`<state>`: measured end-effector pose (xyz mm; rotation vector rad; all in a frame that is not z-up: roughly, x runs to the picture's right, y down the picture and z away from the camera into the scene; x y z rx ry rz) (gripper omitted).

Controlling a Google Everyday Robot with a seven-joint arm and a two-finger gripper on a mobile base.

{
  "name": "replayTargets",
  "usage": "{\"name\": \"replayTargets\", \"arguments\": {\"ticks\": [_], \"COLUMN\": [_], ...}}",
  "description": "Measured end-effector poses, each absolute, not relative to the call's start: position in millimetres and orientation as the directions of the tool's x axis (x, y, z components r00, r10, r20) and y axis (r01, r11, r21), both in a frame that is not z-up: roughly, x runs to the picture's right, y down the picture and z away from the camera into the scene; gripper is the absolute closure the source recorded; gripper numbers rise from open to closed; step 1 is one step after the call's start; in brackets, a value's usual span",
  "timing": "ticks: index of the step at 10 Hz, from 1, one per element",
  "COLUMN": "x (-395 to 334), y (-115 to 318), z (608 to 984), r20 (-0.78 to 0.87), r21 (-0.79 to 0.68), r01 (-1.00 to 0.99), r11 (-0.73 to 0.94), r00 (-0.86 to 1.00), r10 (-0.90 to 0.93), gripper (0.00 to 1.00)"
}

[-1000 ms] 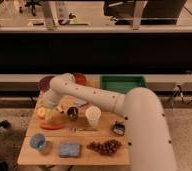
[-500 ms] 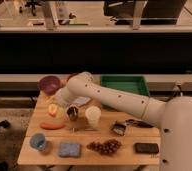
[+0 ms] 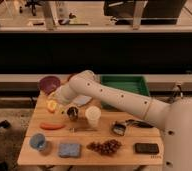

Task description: Place apple in metal cup

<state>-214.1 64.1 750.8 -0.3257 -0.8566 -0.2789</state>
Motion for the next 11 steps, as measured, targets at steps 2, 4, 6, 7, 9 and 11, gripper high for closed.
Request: {"name": "replayTargets", "arguments": {"ticks": [2, 4, 6, 7, 9, 11], "x": [-196, -161, -137, -135, -140, -147], "y": [61, 59, 63, 66, 77, 83], "z": [753, 757, 767, 772, 789, 800], "r20": [0.758, 0.733, 0.711, 0.707, 0.701, 0.697], "r21": [-0.177, -0.194, -0.221, -0.231, -0.262, -0.283], "r01": [0.340, 0.300, 0.266, 0.262, 0.259, 0.260], "r11": [0.923, 0.934, 0.938, 0.937, 0.930, 0.923], "r00": [0.645, 0.677, 0.702, 0.707, 0.713, 0.717], "r10": [-0.093, -0.065, -0.032, -0.024, -0.001, 0.011], "gripper": [0.86, 0.82, 0.82, 0.82, 0.82, 0.82]}}
